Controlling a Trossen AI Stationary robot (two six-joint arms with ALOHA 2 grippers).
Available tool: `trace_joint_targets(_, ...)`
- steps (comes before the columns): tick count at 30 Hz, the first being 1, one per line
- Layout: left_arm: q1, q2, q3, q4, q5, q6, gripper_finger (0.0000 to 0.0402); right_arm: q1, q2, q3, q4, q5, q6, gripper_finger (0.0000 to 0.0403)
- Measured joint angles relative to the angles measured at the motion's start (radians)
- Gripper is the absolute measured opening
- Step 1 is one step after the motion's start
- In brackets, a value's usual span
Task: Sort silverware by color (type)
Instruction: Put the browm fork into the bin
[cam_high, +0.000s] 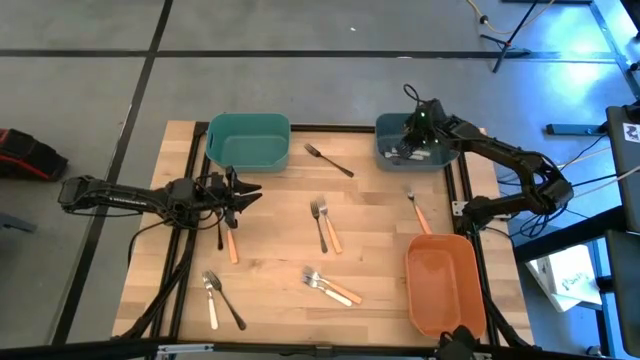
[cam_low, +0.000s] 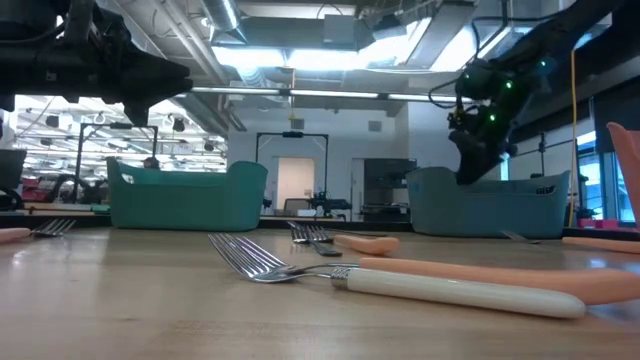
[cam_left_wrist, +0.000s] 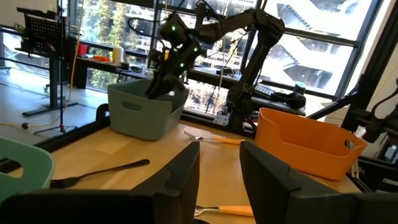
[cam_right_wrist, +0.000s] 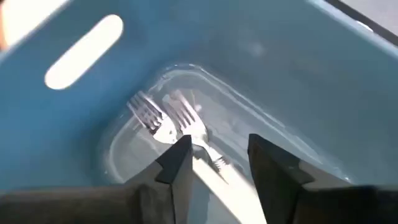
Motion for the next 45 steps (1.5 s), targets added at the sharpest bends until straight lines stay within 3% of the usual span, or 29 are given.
trace_joint_targets(5,0.000,0.000,0.000,-0.001,0.015,-0.001,0.0110,0.081,-0.007,0.072,-0.048,-0.024,0.000,0.0154)
trace_joint_targets(13,-0.001,0.037,0.008,-0.004,0.015,-0.004,0.0110,0.358,-0.010,0.101,0.026,-0.014,0.009,0.0154)
trace_joint_targets(26,-0.090,0.271,0.094,-0.003,0.021,-0.005,0.0110,0.769,0.043,0.088,0.172,0.057,0.162,0.0154)
trace_joint_targets(35,-0.178,0.393,0.139,-0.001,0.019,-0.007,0.0110,0.899,0.233,0.088,0.289,0.076,0.315,0.0154)
trace_joint_targets(45,-0.237,0.437,0.141,-0.003,0.015,-0.026,0.0110,0.986,0.411,0.087,0.530,0.097,0.522,0.0154)
